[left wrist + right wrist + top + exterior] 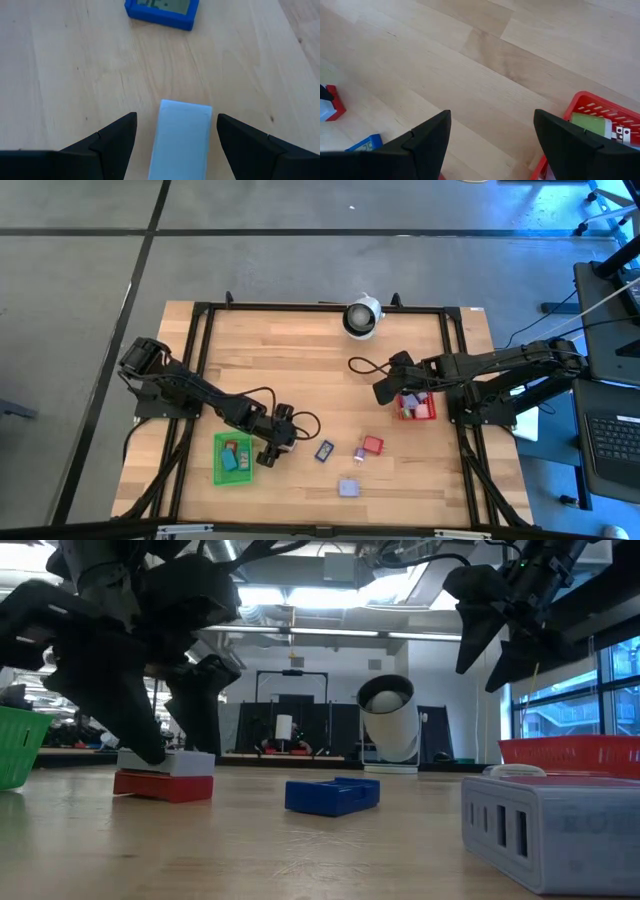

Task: Pick & Place Office items
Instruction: Put the white digital clock into the green bin

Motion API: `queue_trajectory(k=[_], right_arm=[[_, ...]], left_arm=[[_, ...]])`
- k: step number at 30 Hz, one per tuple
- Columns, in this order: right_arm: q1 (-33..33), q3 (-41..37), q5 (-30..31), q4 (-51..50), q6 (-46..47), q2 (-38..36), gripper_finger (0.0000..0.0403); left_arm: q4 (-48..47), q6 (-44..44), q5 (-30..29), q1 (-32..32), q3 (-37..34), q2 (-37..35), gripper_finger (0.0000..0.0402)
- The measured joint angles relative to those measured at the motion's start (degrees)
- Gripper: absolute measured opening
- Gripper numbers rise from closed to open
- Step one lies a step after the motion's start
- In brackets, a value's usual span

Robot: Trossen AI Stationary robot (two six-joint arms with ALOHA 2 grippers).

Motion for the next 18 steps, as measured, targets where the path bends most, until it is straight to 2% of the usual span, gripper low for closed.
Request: queue_trajectory(k=[5, 12, 18], right_arm=[[0.0, 0.0, 0.9, 0.5, 0.0, 0.0, 0.0286], [0.0, 0.0, 1.1, 1.3, 0.0, 0.0, 0.0286], [0.0, 0.0, 1.1, 1.3, 0.0, 0.0, 0.0286]], left_arm=[[1.6, 0.0, 2.1, 0.2, 0.0, 1.4, 0.0271], [2.0, 1.5, 2.1, 0.6, 0.0, 1.4, 0.0270], [2.0, 1.5, 2.1, 0.6, 0.0, 1.4, 0.0238]])
